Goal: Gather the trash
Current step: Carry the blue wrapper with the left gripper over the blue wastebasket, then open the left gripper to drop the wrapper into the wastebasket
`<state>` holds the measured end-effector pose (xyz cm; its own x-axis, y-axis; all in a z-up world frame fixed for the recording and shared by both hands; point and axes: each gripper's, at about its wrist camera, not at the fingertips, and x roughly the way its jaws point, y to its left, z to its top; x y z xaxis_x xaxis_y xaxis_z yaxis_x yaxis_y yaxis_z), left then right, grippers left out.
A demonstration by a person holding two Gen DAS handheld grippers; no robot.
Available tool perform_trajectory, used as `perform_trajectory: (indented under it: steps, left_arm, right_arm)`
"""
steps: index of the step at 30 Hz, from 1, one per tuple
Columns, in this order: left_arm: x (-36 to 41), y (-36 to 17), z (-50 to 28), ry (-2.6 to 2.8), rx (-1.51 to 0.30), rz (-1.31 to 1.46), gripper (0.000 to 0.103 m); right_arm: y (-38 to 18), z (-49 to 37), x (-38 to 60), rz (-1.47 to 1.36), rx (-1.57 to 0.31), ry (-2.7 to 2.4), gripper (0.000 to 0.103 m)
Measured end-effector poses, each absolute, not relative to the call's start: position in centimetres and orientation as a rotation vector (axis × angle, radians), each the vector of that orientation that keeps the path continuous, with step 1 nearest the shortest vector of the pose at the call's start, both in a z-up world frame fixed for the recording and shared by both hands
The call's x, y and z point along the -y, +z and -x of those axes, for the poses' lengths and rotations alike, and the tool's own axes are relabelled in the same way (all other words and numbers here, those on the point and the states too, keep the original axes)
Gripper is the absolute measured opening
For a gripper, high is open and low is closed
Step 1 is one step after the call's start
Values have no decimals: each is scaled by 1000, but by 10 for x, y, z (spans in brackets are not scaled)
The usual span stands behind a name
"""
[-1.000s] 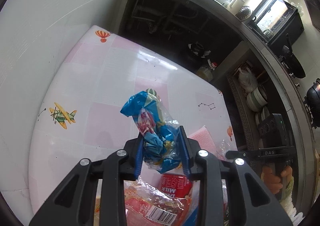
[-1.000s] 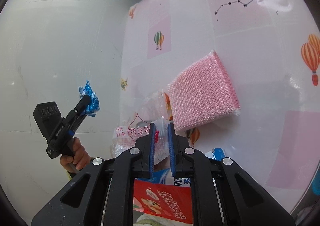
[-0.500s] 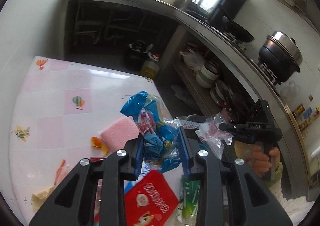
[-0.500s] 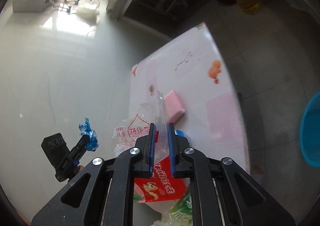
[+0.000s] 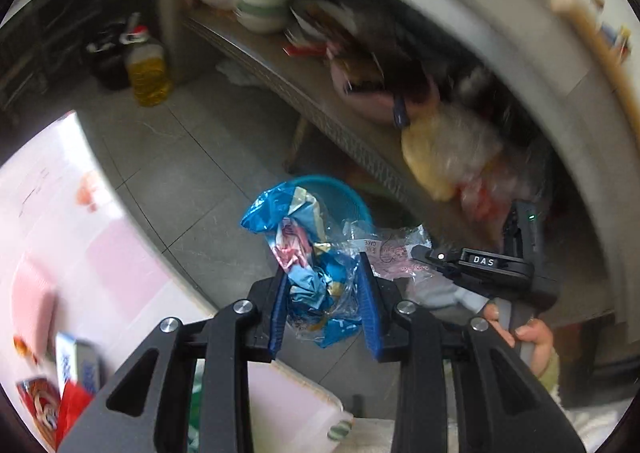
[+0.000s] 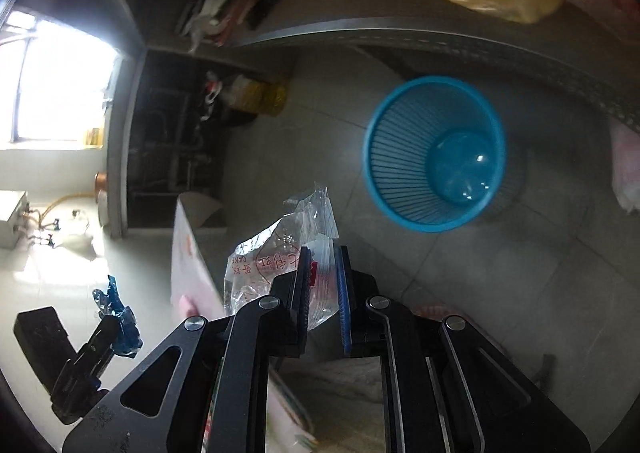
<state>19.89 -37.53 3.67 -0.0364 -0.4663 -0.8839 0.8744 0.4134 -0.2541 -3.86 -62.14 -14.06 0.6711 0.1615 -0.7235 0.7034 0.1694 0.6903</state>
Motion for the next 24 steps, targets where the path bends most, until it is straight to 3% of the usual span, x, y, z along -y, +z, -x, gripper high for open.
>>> perform_trajectory:
  steps: [9, 10, 11, 12, 13, 16, 24]
  left_arm:
    - [516, -68, -177, -1098, -1317, -624, 33]
    - [523, -77, -174, -1105, -1332, -625, 41]
    - [531, -85, -176, -1097, -1346, -622, 55]
    - [536, -92, -180, -1066, -1346, -612, 62]
    - [538, -96, -188, -1029, -1337, -589, 70]
    - [538, -103, -199, -968, -1356, -516, 74]
    - [511, -76, -210, -974, -1309, -445, 74]
  right_arm:
    - [-217, 19, 653, -1422, -857, -601, 16]
    - [-226, 13, 659, -1424, -862, -618, 22]
    - [-236, 10, 665, -1432, -851, -639, 30]
    - [-246, 7, 672, -1430, -843, -642, 51]
    - [-257, 7, 676, -1427, -847, -645, 60]
    - [-284, 13, 681, -1476, -891, -701, 60]
    - [-265, 28, 657, -1394, -924, -603, 61]
